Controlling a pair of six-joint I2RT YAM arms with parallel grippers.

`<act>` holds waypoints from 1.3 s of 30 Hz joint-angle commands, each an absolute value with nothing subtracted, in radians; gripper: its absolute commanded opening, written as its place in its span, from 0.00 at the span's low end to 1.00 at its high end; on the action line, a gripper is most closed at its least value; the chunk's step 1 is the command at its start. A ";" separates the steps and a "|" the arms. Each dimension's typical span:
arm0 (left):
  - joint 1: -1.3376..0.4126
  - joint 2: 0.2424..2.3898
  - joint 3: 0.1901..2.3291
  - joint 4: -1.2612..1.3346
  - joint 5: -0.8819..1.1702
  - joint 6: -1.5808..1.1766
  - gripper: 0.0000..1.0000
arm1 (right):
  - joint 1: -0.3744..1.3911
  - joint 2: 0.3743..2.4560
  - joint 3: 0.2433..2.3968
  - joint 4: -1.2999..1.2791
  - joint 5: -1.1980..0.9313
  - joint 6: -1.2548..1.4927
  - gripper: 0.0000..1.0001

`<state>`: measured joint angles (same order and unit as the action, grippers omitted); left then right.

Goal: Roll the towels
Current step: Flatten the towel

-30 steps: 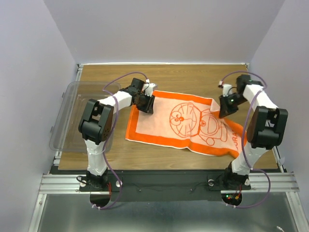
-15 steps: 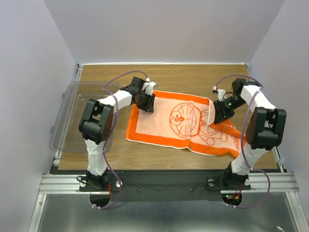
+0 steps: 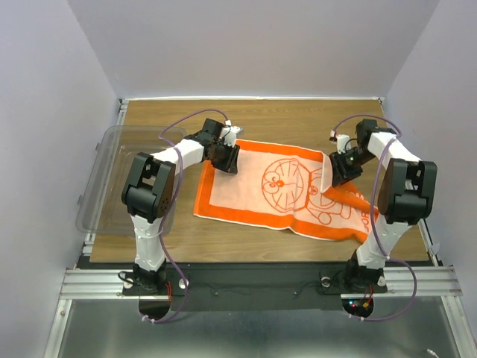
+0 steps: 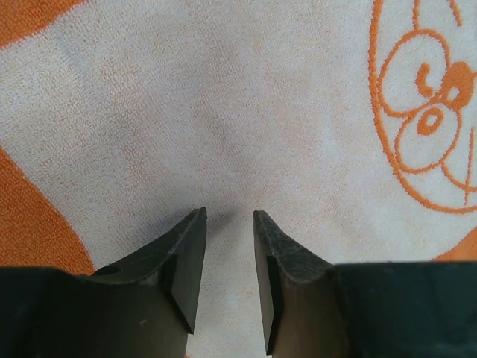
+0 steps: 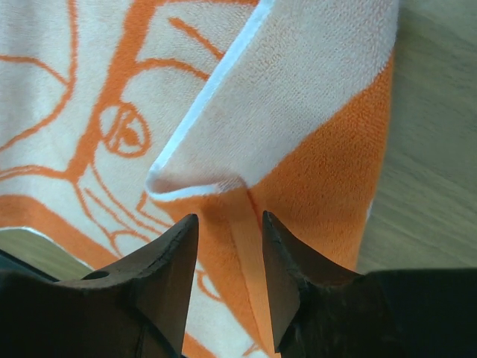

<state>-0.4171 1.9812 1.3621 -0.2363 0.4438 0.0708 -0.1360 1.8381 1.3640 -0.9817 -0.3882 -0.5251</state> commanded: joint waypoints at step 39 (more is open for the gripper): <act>-0.307 1.793 1.233 -0.273 0.239 0.075 0.38 | -0.351 2.141 1.822 -0.758 -0.176 -0.528 0.01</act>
